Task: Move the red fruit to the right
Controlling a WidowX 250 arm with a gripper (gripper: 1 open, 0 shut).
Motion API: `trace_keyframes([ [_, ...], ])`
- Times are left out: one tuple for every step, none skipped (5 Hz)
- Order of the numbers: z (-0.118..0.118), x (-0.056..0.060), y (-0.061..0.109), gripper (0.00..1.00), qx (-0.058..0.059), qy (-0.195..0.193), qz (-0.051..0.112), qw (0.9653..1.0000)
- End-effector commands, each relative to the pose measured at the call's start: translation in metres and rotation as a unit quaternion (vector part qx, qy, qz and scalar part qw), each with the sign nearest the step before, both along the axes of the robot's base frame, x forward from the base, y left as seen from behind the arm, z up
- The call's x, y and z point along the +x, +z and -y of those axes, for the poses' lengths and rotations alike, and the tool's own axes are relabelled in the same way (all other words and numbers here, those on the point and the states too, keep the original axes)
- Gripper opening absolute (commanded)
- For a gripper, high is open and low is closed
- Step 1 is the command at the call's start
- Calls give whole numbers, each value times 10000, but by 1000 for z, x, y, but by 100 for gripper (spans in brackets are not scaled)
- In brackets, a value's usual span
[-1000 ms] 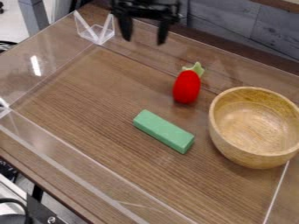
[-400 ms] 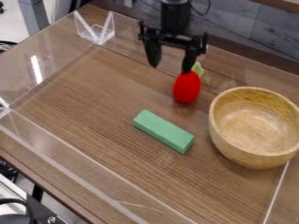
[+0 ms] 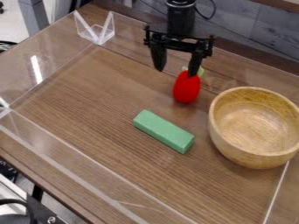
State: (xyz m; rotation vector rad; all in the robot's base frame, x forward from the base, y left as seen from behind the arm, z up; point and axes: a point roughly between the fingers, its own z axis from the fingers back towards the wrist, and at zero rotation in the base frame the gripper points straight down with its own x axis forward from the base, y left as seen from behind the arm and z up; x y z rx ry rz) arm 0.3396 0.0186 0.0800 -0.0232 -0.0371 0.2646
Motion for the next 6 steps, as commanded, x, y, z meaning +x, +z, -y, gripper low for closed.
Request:
trace_keyframes([
  [4,9,12,100,-18,208,265,9994],
  [7,9,7,100,-42,379,240,9990],
  [8,13,0,100,-70,125,211,9997],
  [9,17,-5,100,-99,-105,191,9997],
  [7,22,-6,100,-145,-110,212,9996],
  [4,25,-8,0,-189,-127,212,9995],
])
